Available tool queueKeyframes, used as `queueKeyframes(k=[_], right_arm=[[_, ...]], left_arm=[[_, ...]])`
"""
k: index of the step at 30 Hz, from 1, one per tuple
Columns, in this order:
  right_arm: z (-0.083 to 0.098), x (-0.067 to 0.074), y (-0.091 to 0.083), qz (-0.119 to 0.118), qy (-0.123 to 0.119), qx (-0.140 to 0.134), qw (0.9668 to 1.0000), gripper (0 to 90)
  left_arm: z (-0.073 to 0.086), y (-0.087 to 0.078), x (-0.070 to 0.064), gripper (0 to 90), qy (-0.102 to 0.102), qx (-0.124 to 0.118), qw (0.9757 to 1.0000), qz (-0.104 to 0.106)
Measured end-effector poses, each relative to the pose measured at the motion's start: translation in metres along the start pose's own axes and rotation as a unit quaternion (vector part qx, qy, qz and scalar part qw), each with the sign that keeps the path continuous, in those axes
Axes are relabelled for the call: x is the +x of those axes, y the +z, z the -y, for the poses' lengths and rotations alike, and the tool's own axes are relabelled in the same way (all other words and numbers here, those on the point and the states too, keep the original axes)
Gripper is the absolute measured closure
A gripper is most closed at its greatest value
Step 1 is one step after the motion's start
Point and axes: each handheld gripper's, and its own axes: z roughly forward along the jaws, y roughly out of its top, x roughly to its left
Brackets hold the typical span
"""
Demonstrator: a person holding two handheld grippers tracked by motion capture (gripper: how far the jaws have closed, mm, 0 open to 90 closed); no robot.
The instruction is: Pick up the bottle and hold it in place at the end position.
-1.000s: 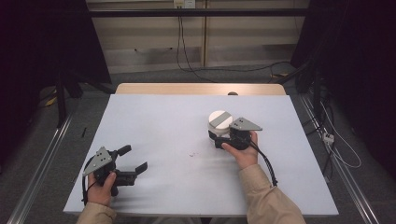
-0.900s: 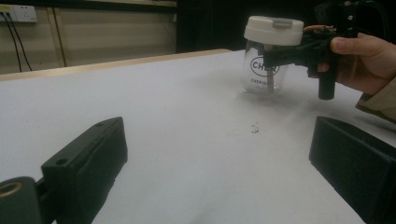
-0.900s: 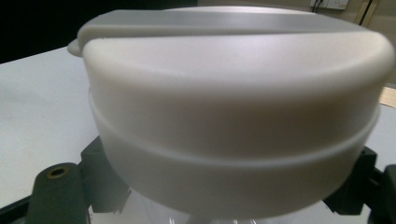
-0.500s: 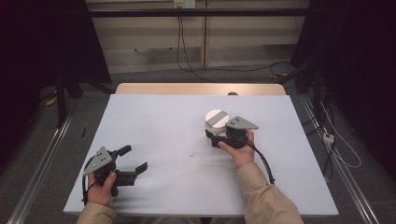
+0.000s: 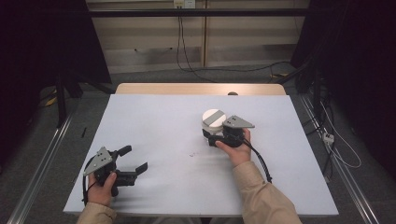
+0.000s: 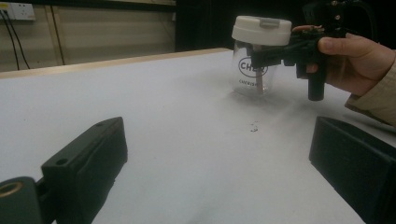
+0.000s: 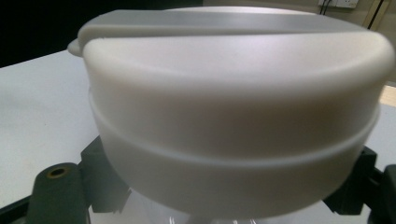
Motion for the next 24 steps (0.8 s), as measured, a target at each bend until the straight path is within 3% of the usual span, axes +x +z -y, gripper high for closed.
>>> queueKeyframes(k=[24], right_arm=[[-0.003,0.006,0.014,-0.007,-0.007,0.002,0.9999,18.5]], left_arm=[[0.000,0.000,0.000,4.0,0.001,0.000,1.0000,0.002]])
